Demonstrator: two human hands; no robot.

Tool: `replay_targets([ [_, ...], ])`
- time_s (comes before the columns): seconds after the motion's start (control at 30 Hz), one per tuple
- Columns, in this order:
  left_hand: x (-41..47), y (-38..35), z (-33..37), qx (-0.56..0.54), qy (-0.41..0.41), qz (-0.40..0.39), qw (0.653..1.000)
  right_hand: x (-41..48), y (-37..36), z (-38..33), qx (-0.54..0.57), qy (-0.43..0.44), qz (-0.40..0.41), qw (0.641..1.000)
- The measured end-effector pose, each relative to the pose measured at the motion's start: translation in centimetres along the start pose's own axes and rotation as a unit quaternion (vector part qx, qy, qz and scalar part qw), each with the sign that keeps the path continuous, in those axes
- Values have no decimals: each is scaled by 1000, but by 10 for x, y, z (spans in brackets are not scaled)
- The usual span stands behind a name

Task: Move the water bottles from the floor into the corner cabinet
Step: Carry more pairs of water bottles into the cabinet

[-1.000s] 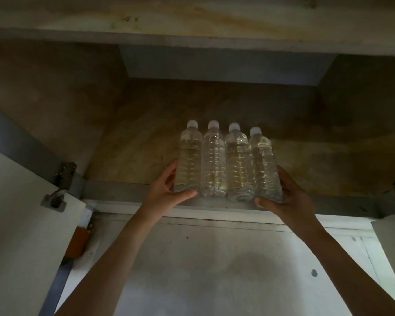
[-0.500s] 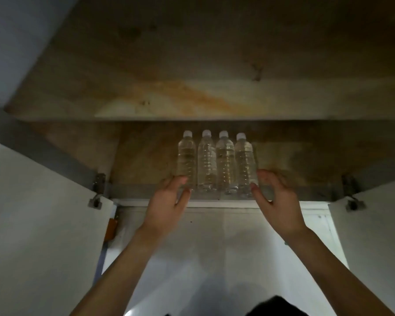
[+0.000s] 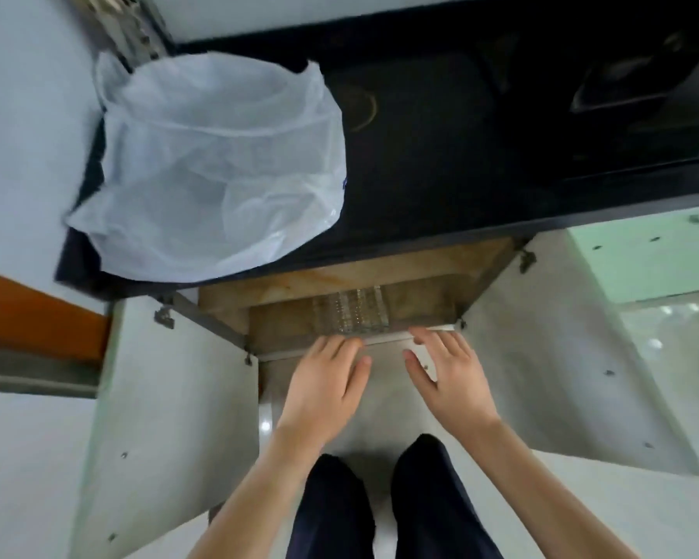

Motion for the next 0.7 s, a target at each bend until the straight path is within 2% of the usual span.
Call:
replay_targets([
  [0.17, -6, 121, 107, -25, -76, 24, 996, -11, 152, -71, -27, -23, 65, 997],
  [0.3, -15, 161, 158, -28, -170, 32, 985, -34, 229, -94, -82, -34, 135, 987],
  [0.4, -26, 150, 176, -31, -222, -7, 975, -74, 257, -90, -125, -70, 184, 972],
  [0.47, -39, 126, 183, -20, -261, -51, 964, -116, 262, -74, -145, -128, 199, 961],
  [0.7, -99, 39, 215, 12, -344, -188, 920, -267, 256, -12, -189, -334, 179, 906],
])
Point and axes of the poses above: each hand's wrist, its own x-axis towards the middle knuckle, its own y-axis out of the back of the hand, z = x × y, the point moved 8 cm from there along x, towards the middle knuckle, and after that the axes turned 9 degrees about z, right-handed, at the moved point
